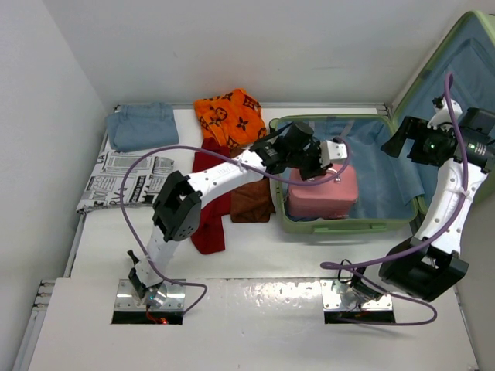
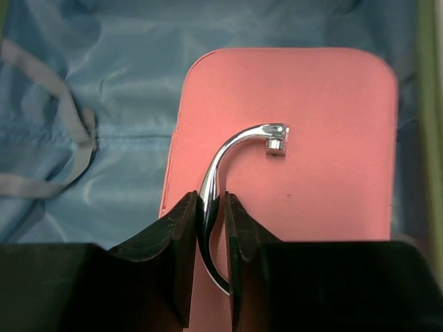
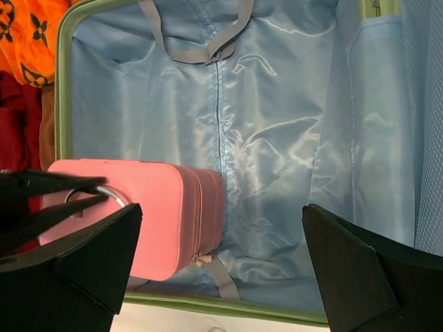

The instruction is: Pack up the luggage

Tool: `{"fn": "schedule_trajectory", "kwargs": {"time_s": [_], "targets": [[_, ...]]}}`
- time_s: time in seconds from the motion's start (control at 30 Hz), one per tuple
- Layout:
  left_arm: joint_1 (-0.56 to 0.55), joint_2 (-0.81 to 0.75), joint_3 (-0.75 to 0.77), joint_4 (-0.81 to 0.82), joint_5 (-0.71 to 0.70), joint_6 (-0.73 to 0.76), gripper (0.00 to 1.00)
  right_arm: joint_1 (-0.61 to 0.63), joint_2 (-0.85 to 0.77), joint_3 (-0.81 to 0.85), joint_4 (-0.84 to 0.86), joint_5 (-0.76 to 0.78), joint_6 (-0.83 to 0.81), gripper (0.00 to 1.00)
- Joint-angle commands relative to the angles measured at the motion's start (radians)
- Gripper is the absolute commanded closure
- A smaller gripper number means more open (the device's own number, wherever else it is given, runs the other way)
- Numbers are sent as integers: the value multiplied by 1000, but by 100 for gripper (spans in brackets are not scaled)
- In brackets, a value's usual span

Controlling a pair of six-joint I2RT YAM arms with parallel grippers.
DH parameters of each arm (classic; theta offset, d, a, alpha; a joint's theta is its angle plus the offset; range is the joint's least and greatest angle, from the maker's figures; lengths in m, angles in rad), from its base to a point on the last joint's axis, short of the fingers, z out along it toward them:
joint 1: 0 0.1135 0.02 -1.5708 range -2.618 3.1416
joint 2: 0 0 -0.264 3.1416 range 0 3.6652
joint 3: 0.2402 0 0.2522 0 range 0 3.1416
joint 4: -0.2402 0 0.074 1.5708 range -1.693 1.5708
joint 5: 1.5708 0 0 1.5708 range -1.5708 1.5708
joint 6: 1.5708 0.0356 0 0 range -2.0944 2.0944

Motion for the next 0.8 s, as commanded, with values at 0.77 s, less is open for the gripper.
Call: {"fn": "schedule_trajectory", "kwargs": {"time_s": [0.77], "targets": [[36,-85,-180,-36,193,-79,56,218,3,-86,80,31,22,19]]}}
